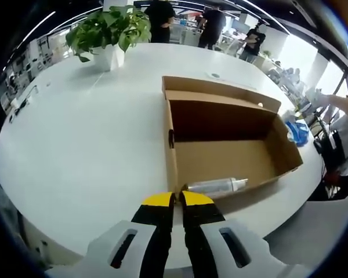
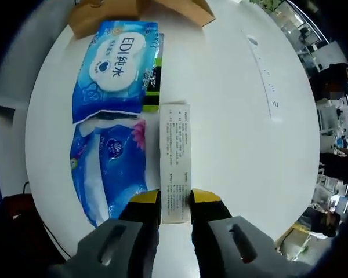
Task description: Operate the shoe box by opening the lid, removing the specified soft item, and placing it in the target area until the item is outside and the box remains undamaged.
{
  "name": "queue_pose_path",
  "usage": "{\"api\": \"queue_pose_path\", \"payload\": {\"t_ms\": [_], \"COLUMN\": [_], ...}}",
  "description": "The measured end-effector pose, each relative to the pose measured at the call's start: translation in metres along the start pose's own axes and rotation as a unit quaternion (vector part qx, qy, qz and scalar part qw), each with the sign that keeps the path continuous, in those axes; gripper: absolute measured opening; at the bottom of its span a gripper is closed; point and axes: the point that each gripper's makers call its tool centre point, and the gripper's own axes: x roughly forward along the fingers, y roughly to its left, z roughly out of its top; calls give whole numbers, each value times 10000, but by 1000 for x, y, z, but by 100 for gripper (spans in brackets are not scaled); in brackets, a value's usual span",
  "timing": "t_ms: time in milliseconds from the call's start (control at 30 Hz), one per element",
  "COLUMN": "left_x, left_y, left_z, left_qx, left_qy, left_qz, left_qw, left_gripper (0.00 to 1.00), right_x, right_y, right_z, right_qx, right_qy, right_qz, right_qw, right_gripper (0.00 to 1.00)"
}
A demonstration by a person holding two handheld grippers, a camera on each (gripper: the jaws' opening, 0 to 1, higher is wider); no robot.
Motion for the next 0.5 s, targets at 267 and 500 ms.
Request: {"api": "queue_pose_path", "payload": {"t_ms": [267, 500], "left_x": [0, 0], "left_y": [0, -1], "left_z": [0, 0], "left_qx": [-16, 139], "left_qy": [-18, -24], "left_qz": [-2, 27], "left_qw": [10000, 9999], "left_gripper": [3, 3], "right_x": [0, -2], "right_y": [1, -1], "right_z": [-10, -9], "right_qx": [12, 148], "right_qy": [135, 123], "right_qz": [-39, -226], "right_qw": [9999, 9996], "right_gripper": [18, 23]}}
